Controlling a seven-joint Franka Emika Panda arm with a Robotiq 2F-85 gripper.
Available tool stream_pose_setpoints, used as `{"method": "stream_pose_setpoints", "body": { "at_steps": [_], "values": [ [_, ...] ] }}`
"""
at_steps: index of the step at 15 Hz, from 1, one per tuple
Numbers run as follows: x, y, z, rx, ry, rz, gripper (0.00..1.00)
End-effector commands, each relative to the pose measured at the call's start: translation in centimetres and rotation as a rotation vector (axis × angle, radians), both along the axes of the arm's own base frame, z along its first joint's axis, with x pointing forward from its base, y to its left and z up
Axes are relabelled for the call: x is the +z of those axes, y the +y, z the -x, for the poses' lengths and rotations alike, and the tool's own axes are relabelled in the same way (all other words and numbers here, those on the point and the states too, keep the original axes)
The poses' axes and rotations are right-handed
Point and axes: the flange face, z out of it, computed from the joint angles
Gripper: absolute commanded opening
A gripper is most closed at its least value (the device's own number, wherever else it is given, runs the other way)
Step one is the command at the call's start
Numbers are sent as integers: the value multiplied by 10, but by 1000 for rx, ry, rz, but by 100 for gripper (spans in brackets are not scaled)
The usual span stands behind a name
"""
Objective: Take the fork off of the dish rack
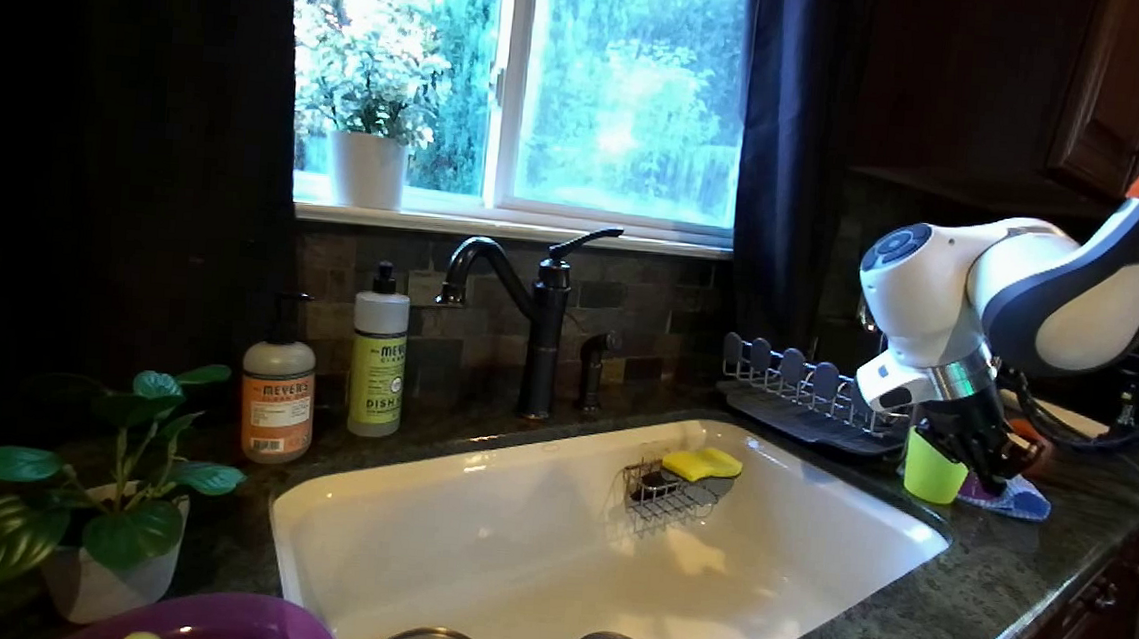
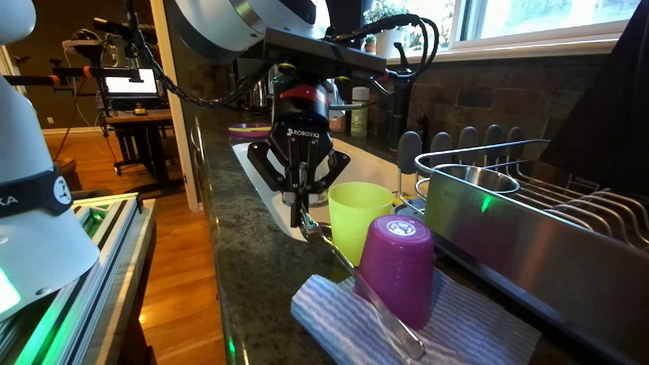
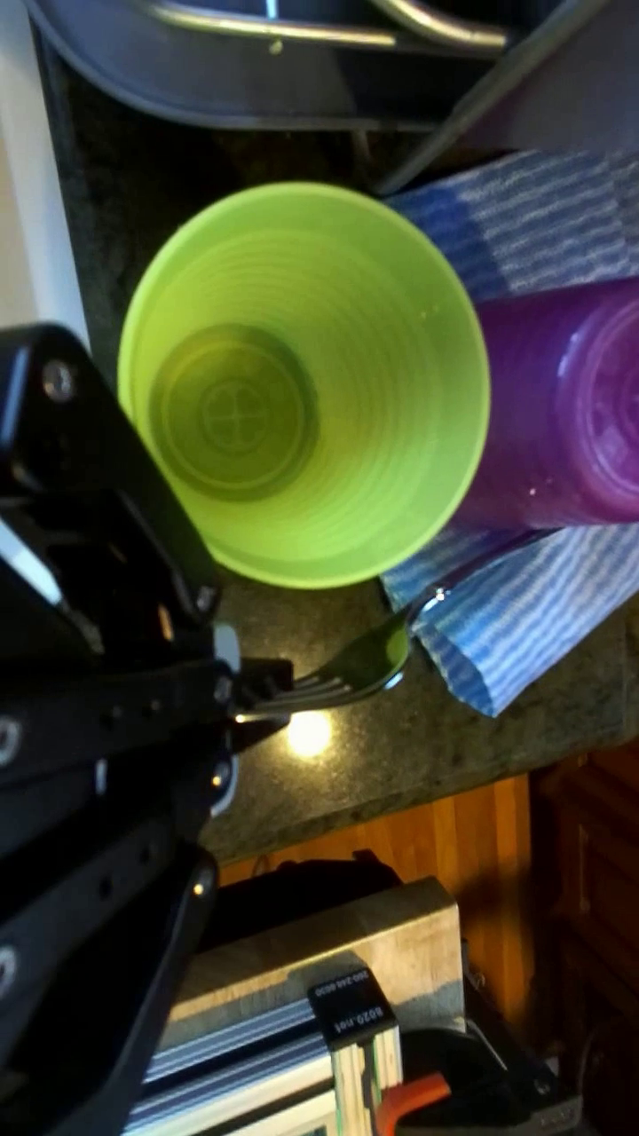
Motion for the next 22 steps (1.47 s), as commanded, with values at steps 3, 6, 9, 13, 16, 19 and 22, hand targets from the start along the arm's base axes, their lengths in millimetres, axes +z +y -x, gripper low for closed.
{"method": "stream_pose_setpoints", "body": {
  "at_steps": [3,6,9,13,16,19,22],
  "values": [
    [-6,-10,8,21,57,73,1],
    [-8,-17,13,11,85,95,1],
    [-13,-16,16,-1,91,64,1],
    [-21,-14,20,3,116,61,1],
    [-25,-15,21,0,123,62,25],
    [-27,-15,21,-3,124,61,20],
    [-28,-14,20,-9,120,59,47]
  ]
}}
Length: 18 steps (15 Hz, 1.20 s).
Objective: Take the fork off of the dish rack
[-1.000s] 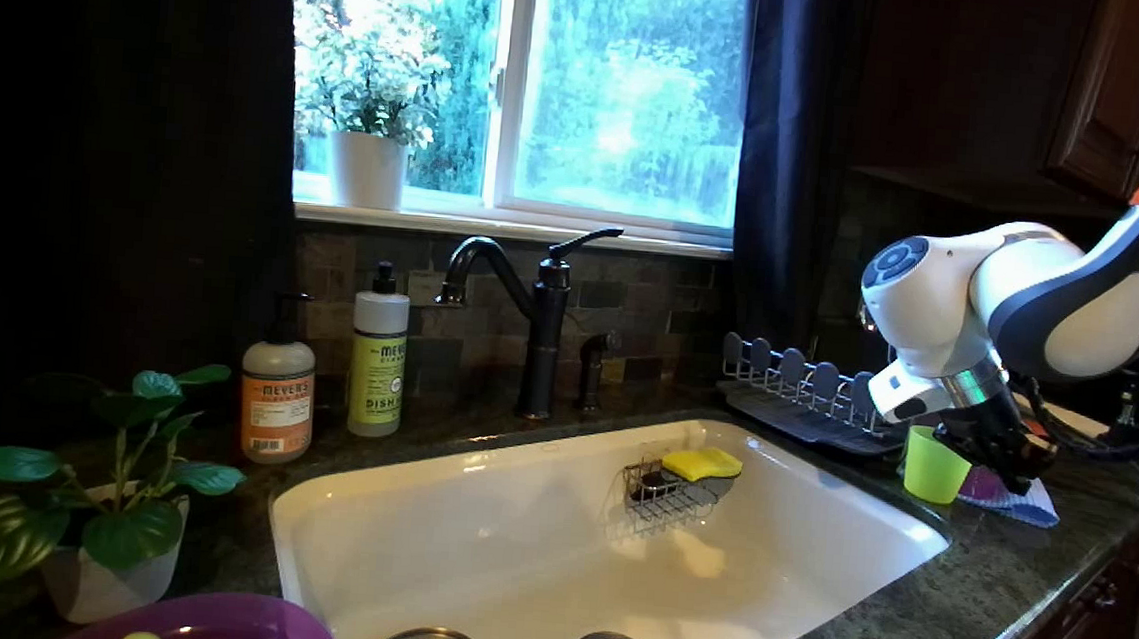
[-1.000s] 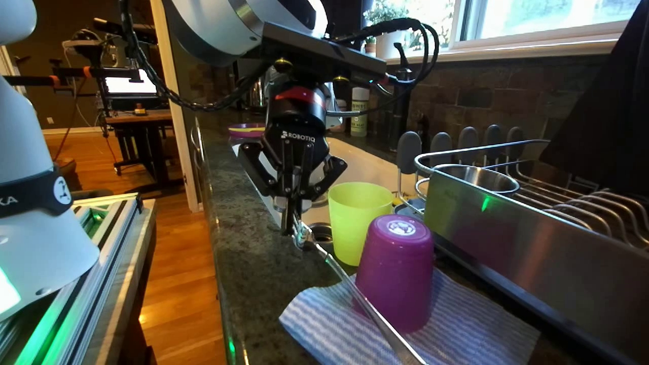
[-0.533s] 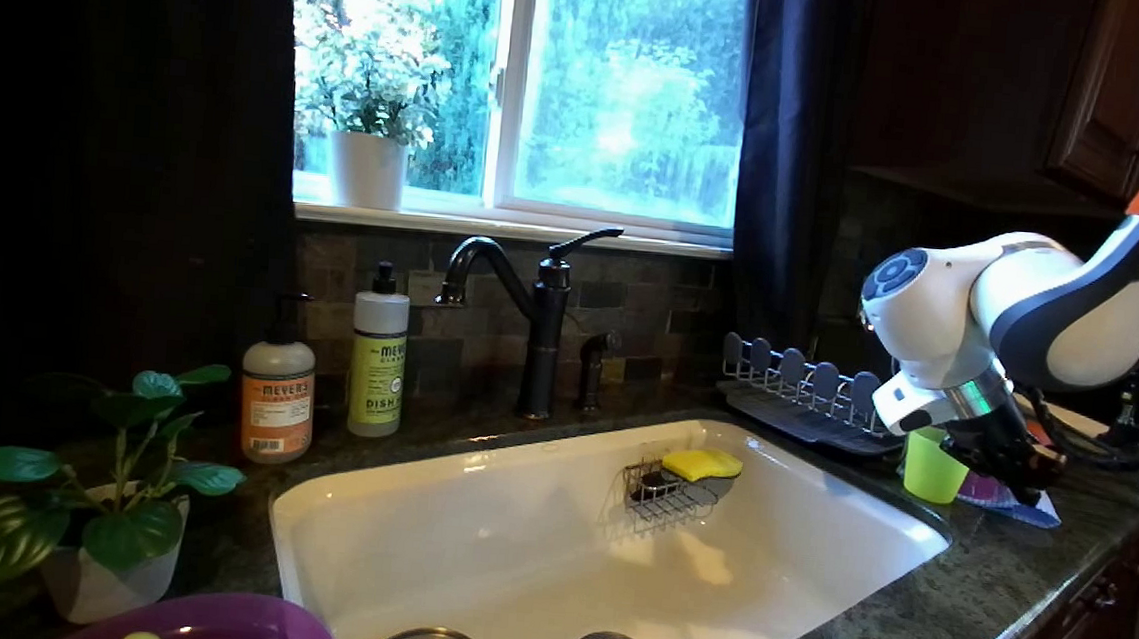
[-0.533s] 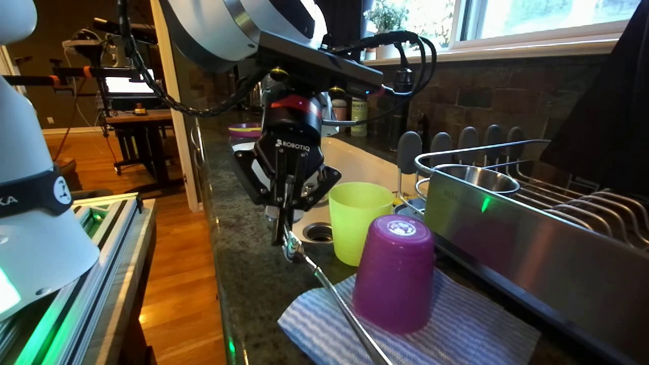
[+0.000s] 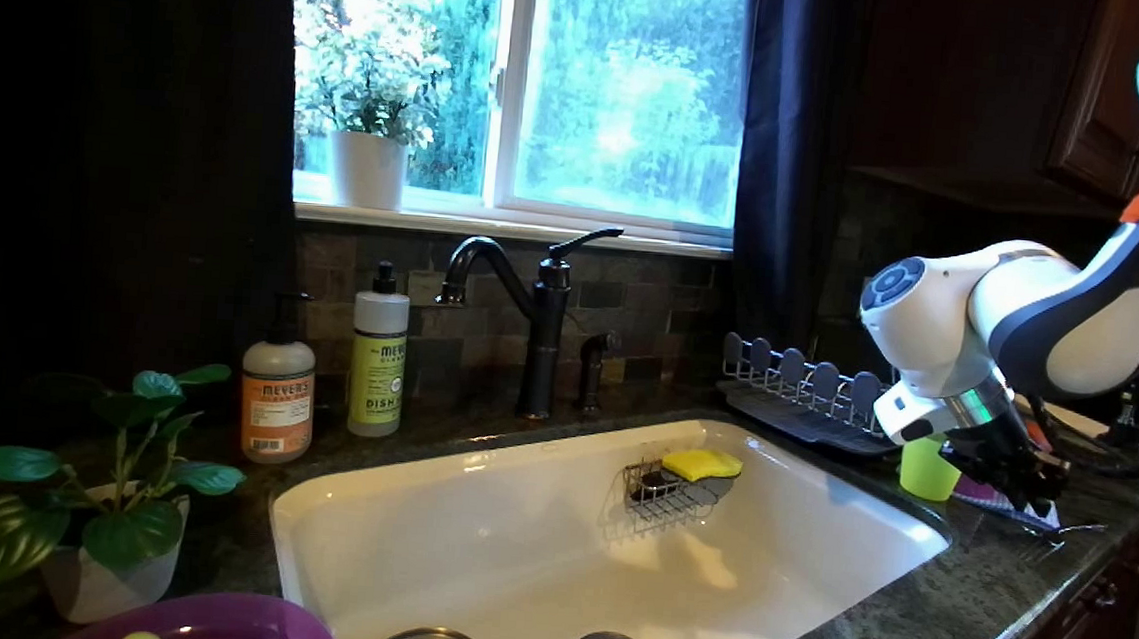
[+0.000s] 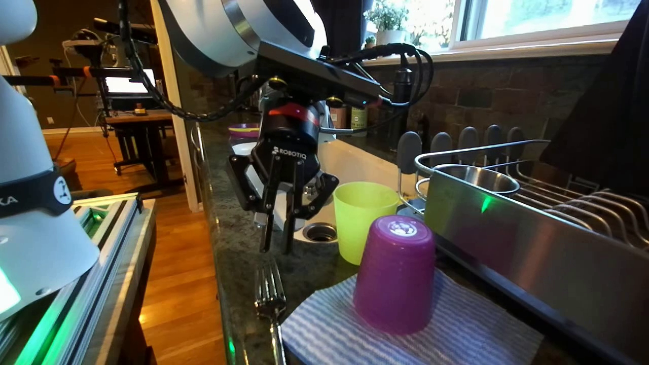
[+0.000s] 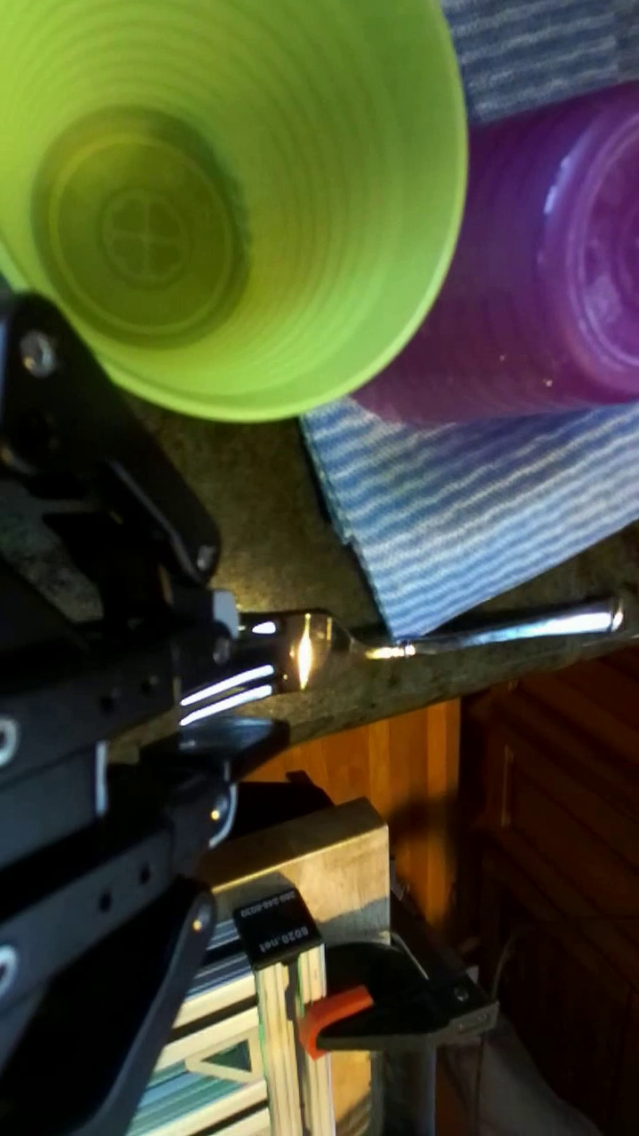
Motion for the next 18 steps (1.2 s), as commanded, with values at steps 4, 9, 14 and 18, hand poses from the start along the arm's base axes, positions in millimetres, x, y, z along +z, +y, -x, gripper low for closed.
{"method": "stream_pose_setpoints", "body": {
  "at_steps": [4,9,14,18],
  "values": [
    [2,4,-2,-61,-47,-53,69],
    [29,38,6,-225,-75,-314,100],
    [75,73,-2,-420,-220,-501,100],
    [146,74,-10,-526,-390,-616,100]
  ]
}}
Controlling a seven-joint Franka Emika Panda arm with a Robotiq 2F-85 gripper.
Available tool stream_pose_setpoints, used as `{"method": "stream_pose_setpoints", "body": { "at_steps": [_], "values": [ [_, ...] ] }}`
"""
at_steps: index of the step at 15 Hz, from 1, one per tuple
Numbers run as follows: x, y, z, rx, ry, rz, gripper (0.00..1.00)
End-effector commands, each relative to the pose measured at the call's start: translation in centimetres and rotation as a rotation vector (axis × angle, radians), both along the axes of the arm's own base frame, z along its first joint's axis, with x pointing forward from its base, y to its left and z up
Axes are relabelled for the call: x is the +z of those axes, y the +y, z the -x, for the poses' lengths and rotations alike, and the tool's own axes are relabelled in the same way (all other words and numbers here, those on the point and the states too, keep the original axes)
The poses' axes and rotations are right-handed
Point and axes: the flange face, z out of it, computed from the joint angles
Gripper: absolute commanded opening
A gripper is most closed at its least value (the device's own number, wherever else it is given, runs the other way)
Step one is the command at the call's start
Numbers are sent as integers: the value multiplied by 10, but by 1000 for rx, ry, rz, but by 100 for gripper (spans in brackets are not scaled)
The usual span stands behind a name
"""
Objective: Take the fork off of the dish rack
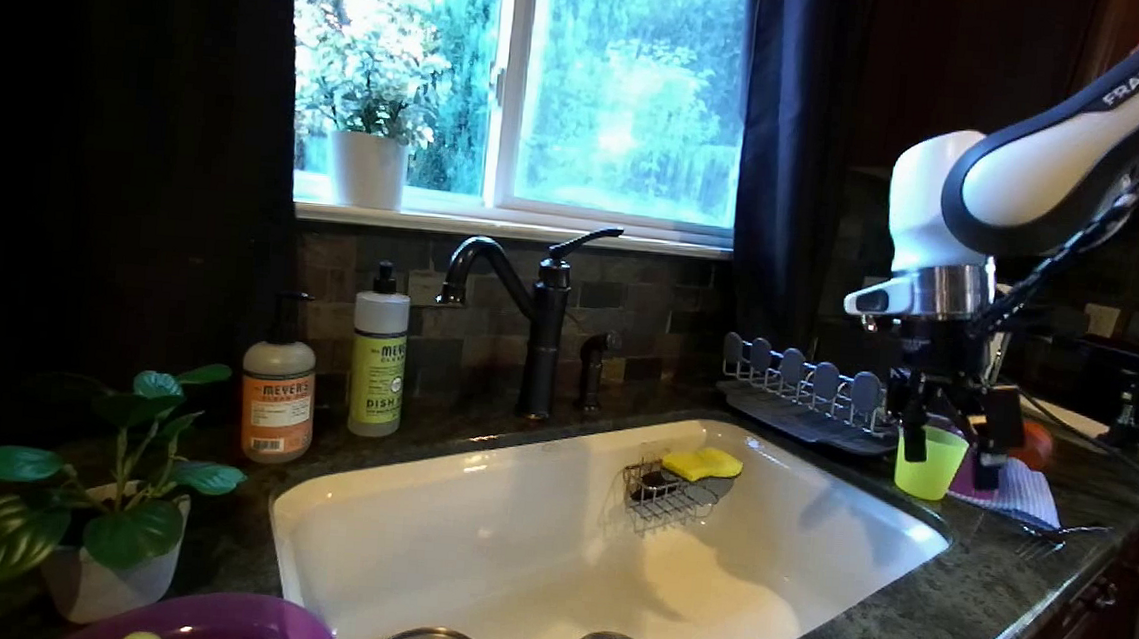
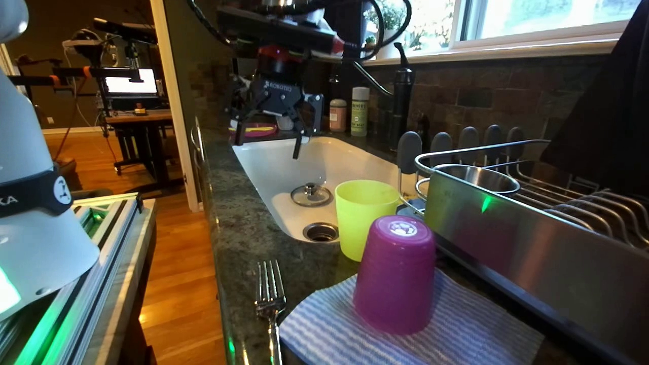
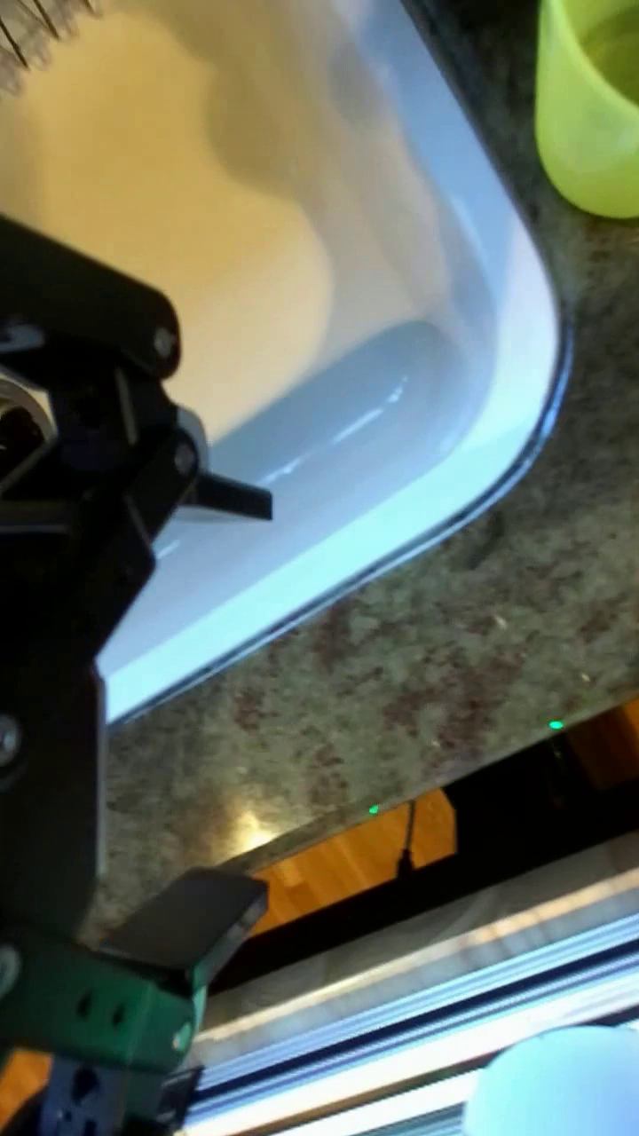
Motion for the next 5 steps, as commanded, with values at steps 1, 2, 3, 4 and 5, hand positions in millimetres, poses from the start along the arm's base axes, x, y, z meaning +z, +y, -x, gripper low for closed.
{"method": "stream_pose_setpoints", "body": {
  "at_steps": [1,2,3,4,5],
  "values": [
    [74,-6,5,-122,-132,-84,100],
    [94,-7,3,-160,-161,-109,100],
    [111,-6,1,-194,-201,-127,100],
    [82,-7,-6,-132,-157,-79,100],
    [100,-9,-6,-154,-190,-94,100]
  ]
}}
